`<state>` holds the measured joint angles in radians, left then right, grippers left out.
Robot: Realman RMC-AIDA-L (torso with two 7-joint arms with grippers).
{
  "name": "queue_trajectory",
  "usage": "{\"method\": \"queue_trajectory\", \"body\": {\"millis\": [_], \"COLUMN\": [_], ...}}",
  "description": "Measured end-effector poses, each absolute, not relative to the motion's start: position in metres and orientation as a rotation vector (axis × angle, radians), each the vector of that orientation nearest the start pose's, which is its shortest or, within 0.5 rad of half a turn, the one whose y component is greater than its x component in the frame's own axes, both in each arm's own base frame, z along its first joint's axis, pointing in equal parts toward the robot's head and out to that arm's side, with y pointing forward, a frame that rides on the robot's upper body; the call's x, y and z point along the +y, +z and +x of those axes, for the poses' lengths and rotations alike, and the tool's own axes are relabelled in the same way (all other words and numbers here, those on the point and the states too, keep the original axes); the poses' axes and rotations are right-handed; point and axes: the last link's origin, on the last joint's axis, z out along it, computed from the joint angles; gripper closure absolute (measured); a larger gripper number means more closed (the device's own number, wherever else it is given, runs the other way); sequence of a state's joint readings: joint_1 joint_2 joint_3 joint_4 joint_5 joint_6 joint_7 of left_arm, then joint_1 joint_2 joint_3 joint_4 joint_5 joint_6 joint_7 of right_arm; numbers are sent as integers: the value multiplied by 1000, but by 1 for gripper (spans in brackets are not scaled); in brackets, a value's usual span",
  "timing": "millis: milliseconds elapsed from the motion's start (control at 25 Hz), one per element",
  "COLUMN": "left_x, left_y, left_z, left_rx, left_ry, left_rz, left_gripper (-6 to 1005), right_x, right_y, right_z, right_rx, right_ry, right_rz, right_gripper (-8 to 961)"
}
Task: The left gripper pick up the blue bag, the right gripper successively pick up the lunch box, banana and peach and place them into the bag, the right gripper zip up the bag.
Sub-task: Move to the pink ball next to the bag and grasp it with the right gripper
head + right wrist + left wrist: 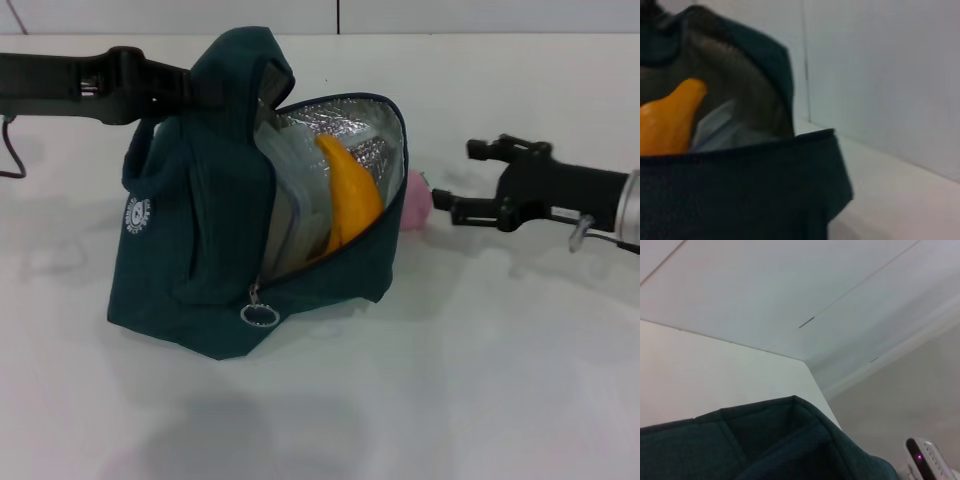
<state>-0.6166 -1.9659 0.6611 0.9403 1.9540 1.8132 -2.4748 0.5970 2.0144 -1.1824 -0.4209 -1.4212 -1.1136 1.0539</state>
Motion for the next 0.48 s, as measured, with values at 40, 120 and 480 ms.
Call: {"method": "queue_trajectory", "body": {"millis": [40,120,480], "left_x": [355,355,355], "left_y": [93,93,94], "left_z": [-206,-206,-206], "left_rx": [-1632,-1631,-1630], "left_ry": [-816,-816,-816], "left_rz": [-2567,-2567,-2568], "left_gripper": [958,958,959], "right_x": [375,375,379], "right_y": [-37,-41,-59], "right_z": [251,247,240], "right_rx": [371,347,306], "right_ry": [584,576,477], "right_rz": [-2566,-2587,-2633], "right_gripper": [83,84,83]}}
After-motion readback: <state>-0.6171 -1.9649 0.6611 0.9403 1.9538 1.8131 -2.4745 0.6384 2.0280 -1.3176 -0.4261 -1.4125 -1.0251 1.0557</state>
